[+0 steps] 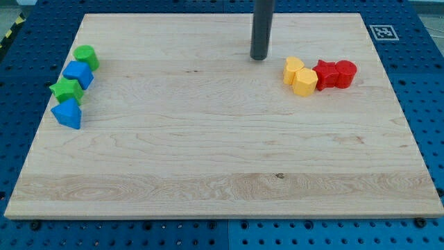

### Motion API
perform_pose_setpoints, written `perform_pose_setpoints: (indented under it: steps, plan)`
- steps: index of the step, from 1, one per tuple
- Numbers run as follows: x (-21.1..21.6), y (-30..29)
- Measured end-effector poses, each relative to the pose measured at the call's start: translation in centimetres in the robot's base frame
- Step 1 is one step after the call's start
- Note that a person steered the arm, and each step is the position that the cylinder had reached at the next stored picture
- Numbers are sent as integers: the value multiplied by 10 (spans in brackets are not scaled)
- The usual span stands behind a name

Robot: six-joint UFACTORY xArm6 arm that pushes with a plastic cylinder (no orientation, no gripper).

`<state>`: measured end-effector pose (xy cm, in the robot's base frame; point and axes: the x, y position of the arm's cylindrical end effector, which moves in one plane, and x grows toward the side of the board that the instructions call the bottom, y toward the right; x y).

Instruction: Move the yellow heart to the center

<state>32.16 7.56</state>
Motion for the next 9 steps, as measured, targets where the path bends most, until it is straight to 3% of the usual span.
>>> perform_pose_setpoints:
  steps: [9]
  plan:
    - [0,71]
